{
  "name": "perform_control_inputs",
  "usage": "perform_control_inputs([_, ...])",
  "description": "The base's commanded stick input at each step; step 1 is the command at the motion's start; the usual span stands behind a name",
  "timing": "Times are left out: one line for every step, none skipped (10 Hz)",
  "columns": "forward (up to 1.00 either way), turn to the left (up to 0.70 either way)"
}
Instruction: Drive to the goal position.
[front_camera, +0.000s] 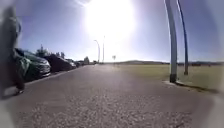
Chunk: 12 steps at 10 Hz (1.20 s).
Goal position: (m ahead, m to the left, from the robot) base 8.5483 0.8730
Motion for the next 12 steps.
perform_control_inputs([1.0,0.0])
perform_control_inputs([1.0,0.0])
perform_control_inputs([1.0,0.0])
perform_control_inputs([1.0,0.0])
perform_control_inputs([1.0,0.0])
perform_control_inputs([1.0,0.0])
perform_control_inputs([1.0,0.0])
perform_control_inputs([1.0,0.0])
perform_control_inputs([1.0,0.0])
perform_control_inputs([1.0,0.0])
perform_control_inputs([1.0,0.0])
perform_control_inputs([1.0,0.0])
